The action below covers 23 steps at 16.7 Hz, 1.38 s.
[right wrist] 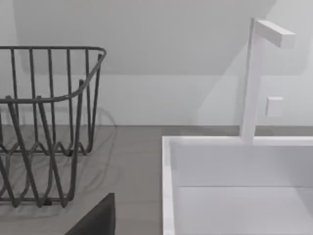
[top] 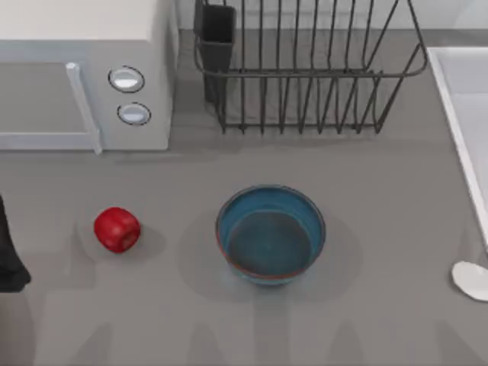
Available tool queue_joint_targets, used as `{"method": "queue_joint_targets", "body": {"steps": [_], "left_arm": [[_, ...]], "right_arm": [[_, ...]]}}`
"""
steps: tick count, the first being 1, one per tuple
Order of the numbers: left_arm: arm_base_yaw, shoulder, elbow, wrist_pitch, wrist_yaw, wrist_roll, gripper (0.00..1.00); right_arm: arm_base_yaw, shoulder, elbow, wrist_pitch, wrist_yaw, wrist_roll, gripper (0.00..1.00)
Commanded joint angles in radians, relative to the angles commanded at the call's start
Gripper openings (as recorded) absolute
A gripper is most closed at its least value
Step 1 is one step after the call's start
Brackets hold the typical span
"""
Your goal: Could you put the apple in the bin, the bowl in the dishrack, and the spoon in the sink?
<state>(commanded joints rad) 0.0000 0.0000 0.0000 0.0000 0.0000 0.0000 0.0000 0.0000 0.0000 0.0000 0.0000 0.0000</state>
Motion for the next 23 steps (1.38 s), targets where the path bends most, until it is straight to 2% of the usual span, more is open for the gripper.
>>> {"method": "queue_joint_targets", "body": {"steps": [4,8,12,23], "left_arm": [[-0.007,0.031,0.028,-0.022,-0.001,0.006,1.0],[-0.047,0.22,0.185,-0.146,-0.007,0.041,1.0],[-0.112,0.546,0.434,-0.342,-0.016,0.096,1.0],[-0.316,1.626,1.205,-0.943,-0.039,0.268,1.0]], "right_arm": [[0.0,0.0,0.0,0.0,0.0,0.0,1.0],[0.0,0.0,0.0,0.0,0.0,0.0,1.0],[0.0,0.0,0.0,0.0,0.0,0.0,1.0],[0.0,0.0,0.0,0.0,0.0,0.0,1.0]]}}
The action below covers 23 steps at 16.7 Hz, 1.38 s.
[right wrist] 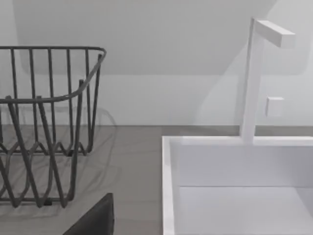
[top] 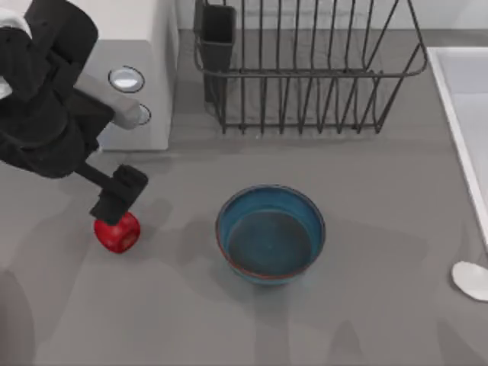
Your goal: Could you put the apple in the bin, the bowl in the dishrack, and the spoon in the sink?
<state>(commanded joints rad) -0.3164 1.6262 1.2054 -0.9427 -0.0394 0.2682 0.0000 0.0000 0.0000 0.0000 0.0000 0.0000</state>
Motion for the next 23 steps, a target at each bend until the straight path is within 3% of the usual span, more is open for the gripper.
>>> {"method": "queue_joint_targets", "body": {"steps": [5,12,23], "left_arm": [[-0.049,0.286,0.207,-0.156,-0.006,0.044,1.0],[-0.052,0.332,0.244,-0.183,-0.007,0.051,1.0],[-0.046,0.421,0.075,0.074,-0.008,0.065,1.0]], "right_arm": [[0.0,0.0,0.0,0.0,0.0,0.0,1.0],[0.0,0.0,0.0,0.0,0.0,0.0,1.0],[0.0,0.0,0.0,0.0,0.0,0.0,1.0]]}}
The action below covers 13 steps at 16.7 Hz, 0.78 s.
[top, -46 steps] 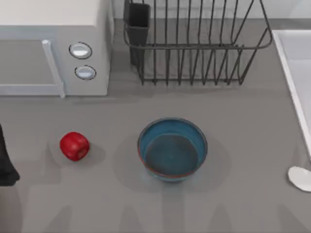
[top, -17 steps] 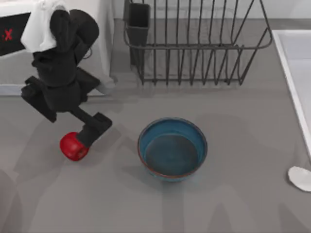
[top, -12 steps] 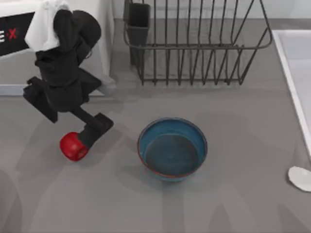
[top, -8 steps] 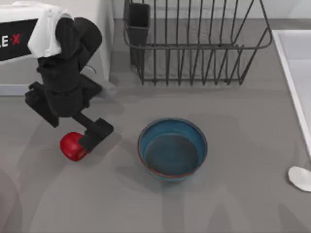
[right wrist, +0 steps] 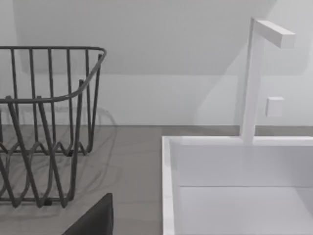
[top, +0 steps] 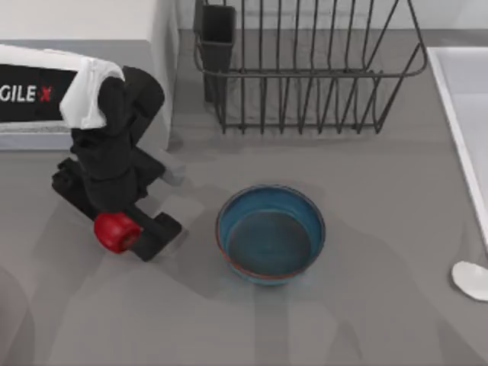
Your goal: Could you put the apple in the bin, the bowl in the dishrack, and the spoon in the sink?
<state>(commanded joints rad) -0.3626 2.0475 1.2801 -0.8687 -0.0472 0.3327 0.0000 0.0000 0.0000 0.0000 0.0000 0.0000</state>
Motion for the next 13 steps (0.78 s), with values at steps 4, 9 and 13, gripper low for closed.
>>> {"method": "queue_joint_targets", "body": {"steps": [4,9,13], "left_arm": [[0.0,0.0,0.0,0.0,0.0,0.0,0.85],[0.0,0.0,0.0,0.0,0.0,0.0,0.47],[0.0,0.0,0.0,0.0,0.0,0.0,0.17]], "right_arm": [[0.0,0.0,0.0,0.0,0.0,0.0,1.0],[0.0,0.0,0.0,0.0,0.0,0.0,1.0],[0.0,0.0,0.0,0.0,0.0,0.0,1.0]]}}
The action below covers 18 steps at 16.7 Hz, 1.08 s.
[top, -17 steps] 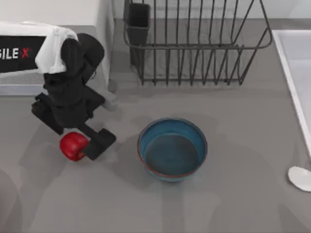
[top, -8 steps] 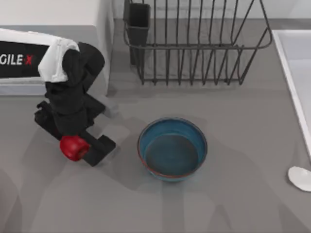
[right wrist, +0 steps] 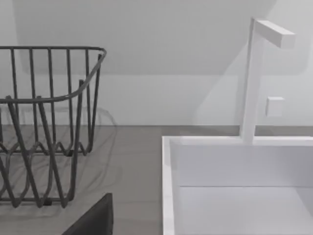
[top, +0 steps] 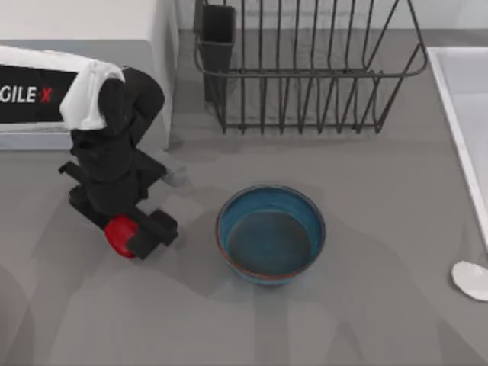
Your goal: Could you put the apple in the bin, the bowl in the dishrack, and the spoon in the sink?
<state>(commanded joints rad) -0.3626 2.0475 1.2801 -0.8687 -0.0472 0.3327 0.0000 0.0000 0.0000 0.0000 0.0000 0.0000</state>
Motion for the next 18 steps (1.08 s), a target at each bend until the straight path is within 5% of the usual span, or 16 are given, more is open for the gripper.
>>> {"method": "queue_joint_targets", "body": {"steps": [3,13,18], "left_arm": [[0.0,0.0,0.0,0.0,0.0,0.0,0.0],[-0.008,-0.018,0.013,-0.026,0.029,-0.013,0.0],[-0.012,-0.078,0.135,-0.205,0.028,-0.012,0.0]], "right_arm": [[0.0,0.0,0.0,0.0,0.0,0.0,1.0],[0.0,0.0,0.0,0.0,0.0,0.0,1.0],[0.0,0.0,0.0,0.0,0.0,0.0,1.0]]}}
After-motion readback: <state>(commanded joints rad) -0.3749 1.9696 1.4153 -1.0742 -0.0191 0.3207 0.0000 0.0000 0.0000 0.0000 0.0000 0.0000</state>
